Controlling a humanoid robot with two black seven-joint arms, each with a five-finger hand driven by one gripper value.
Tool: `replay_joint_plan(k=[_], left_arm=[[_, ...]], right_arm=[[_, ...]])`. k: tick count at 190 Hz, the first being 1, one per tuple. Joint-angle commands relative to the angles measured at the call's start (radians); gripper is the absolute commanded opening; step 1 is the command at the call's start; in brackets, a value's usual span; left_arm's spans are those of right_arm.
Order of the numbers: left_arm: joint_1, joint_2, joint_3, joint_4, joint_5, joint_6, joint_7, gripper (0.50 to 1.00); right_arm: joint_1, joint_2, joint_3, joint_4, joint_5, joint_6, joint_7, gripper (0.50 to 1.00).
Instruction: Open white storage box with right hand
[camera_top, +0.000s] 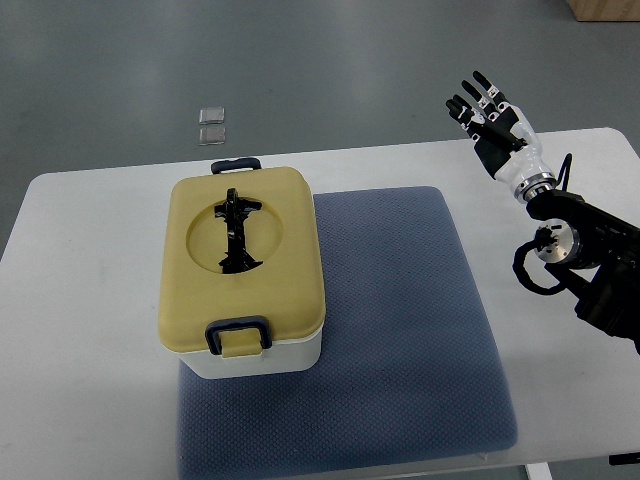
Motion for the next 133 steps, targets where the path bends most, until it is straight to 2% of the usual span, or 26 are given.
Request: replay_joint_plan(k=[1,39,71,110,133], left_arm=[[0.000,0.000,0.000,0.001,0.000,0.000,0.000,1.000],[0.000,0.000,0.000,0.001,0.000,-0.001,0.000,1.000],[0.000,0.000,0.000,0.001,0.000,0.000,0.000,1.000],[0.000,0.000,0.000,0.001,0.000,-0.001,0.000,1.000],[0.000,0.000,0.000,0.001,0.000,0.000,0.000,1.000]], right_arm=[[0.001,-0.002,-0.002,0.000,-0.009,0.000,-0.002,0.930],[0.015,-0.016,-0.022,0.005,-0.014,0.000,-0.002,0.930],[0.098,-0.027,-0.110,0.012,-0.050,0.002,0.003,0.930],[0.319,-0.083,-0.355,0.021,-0.222,0.003,0.026,0.930],[0.484,-0.133,-0.461,0.104,-0.445,0.020,0.059,0.930]])
